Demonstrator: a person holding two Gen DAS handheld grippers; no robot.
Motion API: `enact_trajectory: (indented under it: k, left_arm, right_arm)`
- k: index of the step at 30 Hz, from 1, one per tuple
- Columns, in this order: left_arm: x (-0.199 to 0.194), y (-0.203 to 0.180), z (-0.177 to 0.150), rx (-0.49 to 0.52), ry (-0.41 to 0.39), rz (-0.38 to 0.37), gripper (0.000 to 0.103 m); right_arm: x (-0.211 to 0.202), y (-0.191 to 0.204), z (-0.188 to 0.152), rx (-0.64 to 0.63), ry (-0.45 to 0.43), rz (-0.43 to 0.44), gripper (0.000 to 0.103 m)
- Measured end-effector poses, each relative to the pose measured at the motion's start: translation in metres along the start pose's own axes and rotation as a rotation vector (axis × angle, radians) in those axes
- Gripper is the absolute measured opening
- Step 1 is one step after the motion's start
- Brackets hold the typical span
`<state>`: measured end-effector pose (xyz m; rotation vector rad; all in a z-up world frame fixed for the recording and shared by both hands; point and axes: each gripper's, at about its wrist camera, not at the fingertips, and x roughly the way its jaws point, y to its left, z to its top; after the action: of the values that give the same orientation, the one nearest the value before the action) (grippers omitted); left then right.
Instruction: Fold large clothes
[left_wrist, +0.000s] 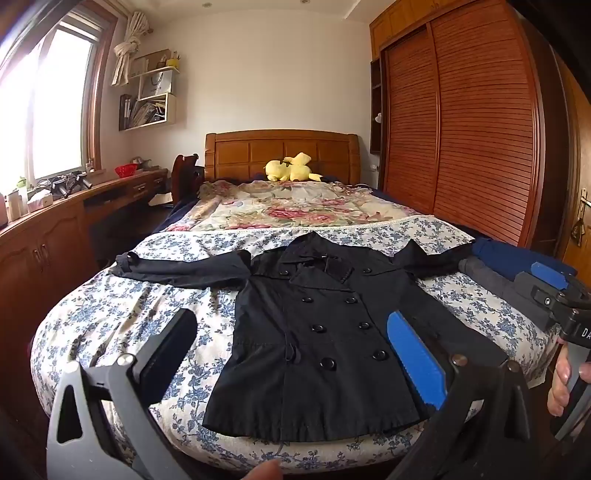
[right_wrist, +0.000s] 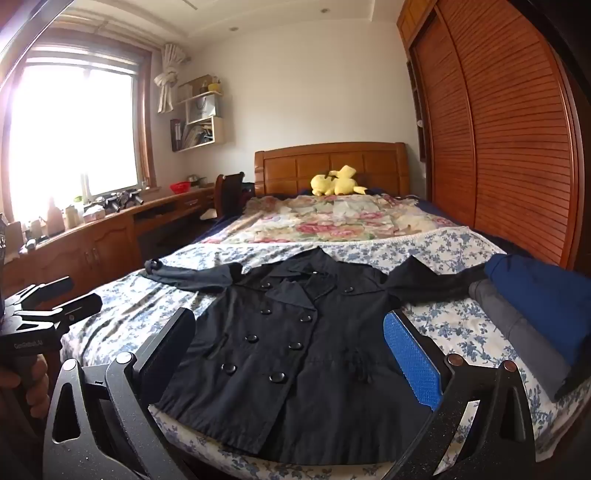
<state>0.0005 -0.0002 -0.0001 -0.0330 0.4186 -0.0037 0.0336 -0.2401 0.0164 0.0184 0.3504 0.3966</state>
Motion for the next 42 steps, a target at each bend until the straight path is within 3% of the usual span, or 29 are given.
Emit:
enact_trajectory:
  k: [17,42]
  left_arm:
    - [0.009,-0.002,-0.004,-0.016,0.009,0.005,0.103]
    - [-0.01,-0.004,0.003,-0.004,-0.017,0.018,0.103]
  right_arm:
    - [0.0,0.005,-0.003,0.0,-0.006,0.005,0.103]
    - [-0.002,0.007,-0.003,0.003,0.003,0.005,0.103]
